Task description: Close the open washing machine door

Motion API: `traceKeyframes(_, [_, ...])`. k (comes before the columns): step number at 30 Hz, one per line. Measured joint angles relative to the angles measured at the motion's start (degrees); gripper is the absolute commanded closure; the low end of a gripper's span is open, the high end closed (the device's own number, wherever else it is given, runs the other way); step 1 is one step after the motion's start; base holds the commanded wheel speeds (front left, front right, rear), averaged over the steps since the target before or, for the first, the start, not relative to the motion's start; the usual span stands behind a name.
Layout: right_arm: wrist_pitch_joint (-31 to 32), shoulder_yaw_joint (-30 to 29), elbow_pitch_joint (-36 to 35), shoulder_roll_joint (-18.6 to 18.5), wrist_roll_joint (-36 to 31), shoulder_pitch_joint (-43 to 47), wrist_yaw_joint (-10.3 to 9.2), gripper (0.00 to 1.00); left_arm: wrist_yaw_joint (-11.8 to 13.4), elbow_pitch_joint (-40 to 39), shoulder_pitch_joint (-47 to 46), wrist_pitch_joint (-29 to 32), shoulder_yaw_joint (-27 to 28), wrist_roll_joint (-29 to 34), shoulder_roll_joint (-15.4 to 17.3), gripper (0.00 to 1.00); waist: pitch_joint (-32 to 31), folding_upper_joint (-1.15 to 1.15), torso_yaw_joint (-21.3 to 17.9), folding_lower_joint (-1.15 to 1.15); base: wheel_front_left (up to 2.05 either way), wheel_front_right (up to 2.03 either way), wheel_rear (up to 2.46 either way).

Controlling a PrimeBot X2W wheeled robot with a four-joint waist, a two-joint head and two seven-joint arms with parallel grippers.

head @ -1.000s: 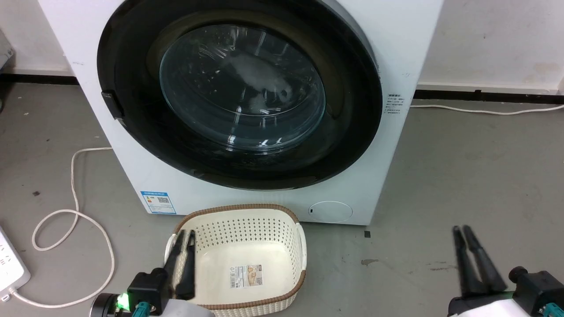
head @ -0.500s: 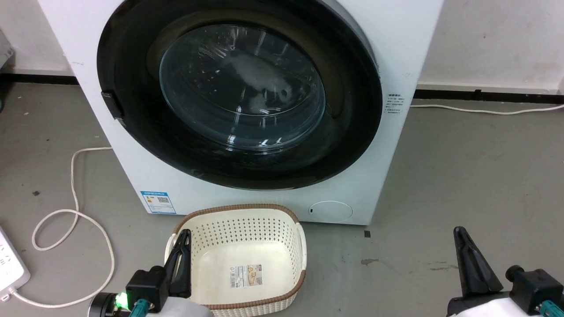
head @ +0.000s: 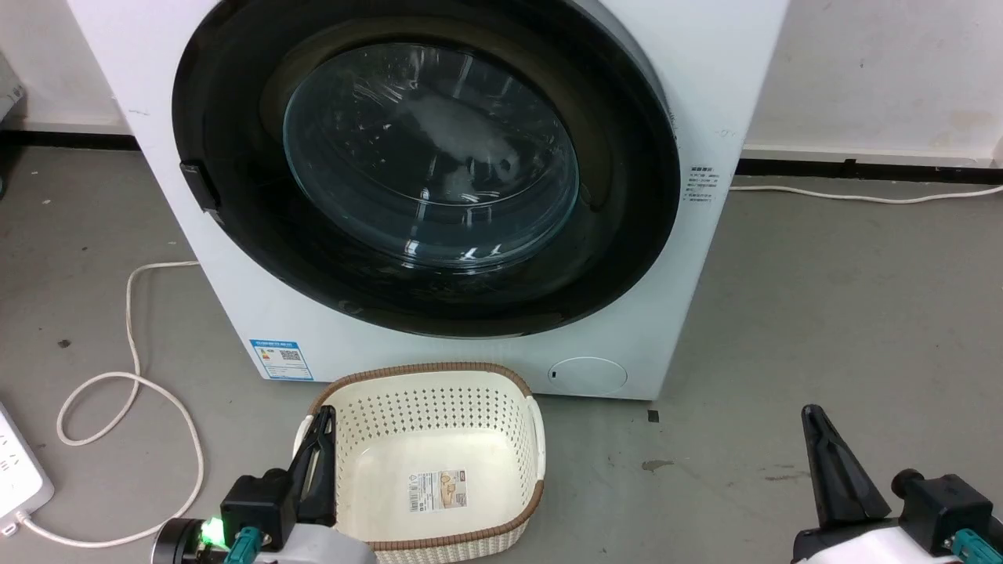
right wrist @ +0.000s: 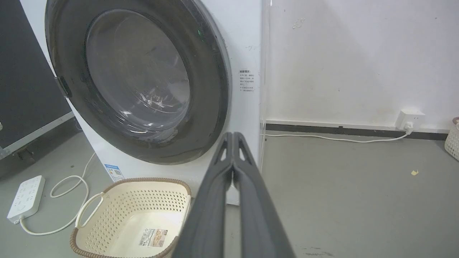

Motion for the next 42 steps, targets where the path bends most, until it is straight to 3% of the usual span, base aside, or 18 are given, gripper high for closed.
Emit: traceKeyframes(42, [4.53, 0.29, -0.54, 0.41, -3.41, -1.27, 0.00, 1.00, -0.43, -2.42, -0.02, 4.99, 1.92, 1.58, -0.43, 1.00, 0.13, 0.00, -0.16, 0.00, 0.00, 0.00, 0.00])
